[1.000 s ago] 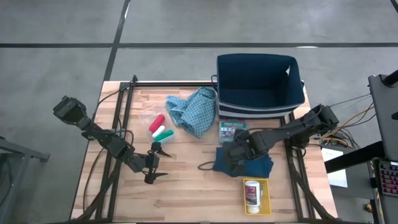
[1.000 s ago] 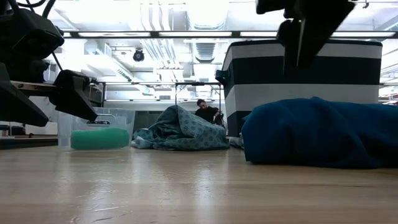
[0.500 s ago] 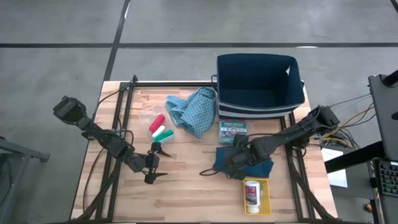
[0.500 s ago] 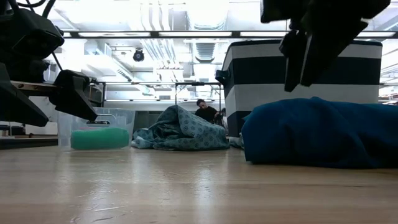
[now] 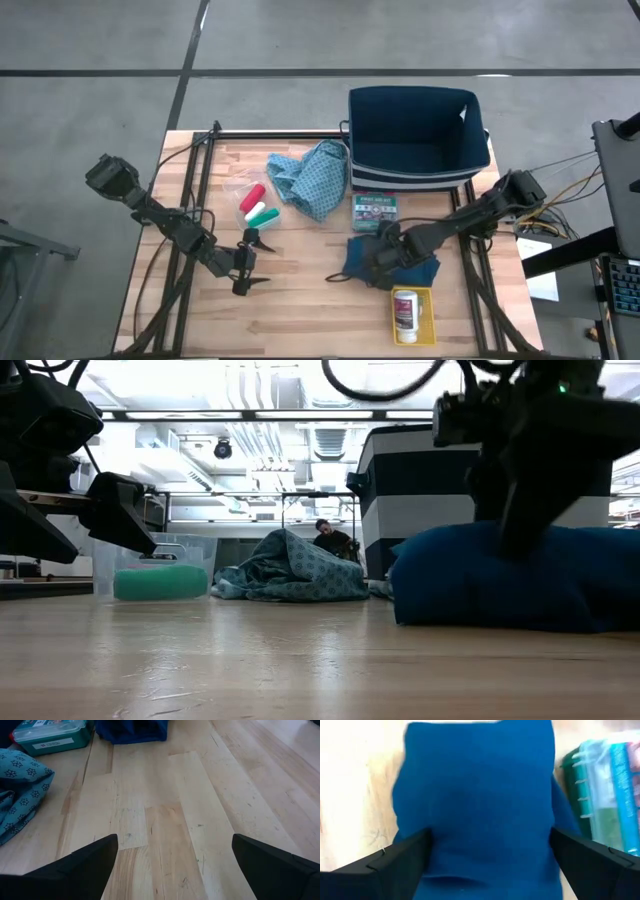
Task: Pick & place medical supplies in basket/bin
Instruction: Put the blue patient gown into the blue bin
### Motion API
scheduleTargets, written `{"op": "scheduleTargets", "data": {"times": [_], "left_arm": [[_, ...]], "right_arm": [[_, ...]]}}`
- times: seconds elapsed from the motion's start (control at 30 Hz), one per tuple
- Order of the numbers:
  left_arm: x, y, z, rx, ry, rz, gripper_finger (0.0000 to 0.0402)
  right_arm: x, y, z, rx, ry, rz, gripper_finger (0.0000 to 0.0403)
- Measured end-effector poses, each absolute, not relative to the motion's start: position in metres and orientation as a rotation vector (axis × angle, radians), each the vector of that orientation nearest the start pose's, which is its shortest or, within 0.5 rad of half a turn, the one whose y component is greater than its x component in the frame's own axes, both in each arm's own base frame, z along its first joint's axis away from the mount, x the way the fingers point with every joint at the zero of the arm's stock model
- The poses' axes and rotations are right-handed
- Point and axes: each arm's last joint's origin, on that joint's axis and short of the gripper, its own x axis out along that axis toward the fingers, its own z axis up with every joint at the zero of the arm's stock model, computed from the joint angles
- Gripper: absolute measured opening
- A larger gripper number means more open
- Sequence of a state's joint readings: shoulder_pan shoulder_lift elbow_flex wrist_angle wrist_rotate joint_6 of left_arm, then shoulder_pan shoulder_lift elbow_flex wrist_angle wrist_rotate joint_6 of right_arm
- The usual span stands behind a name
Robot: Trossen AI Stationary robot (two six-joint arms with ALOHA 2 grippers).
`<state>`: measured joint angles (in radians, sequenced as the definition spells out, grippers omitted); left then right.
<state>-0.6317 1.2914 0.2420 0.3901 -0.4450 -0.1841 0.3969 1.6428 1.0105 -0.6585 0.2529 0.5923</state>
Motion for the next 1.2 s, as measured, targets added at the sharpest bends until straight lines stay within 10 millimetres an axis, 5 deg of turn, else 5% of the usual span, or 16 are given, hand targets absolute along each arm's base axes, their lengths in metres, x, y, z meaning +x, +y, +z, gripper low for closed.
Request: {"op": "scheduleTargets", "data": {"times": [0.43, 1.2], "left_arm": [[0.165, -0.105, 0.117, 0.16, 0.579, -0.127, 0.0399], [0.165, -0.105, 0.117, 0.16, 0.579, -0.127, 0.0399]], "right_arm": [[0.267, 0.105, 0.151, 0.168, 1.185, -0.234, 0.04], [0.264, 0.103, 0.143, 0.201, 1.165, -0.257, 0.04]]}}
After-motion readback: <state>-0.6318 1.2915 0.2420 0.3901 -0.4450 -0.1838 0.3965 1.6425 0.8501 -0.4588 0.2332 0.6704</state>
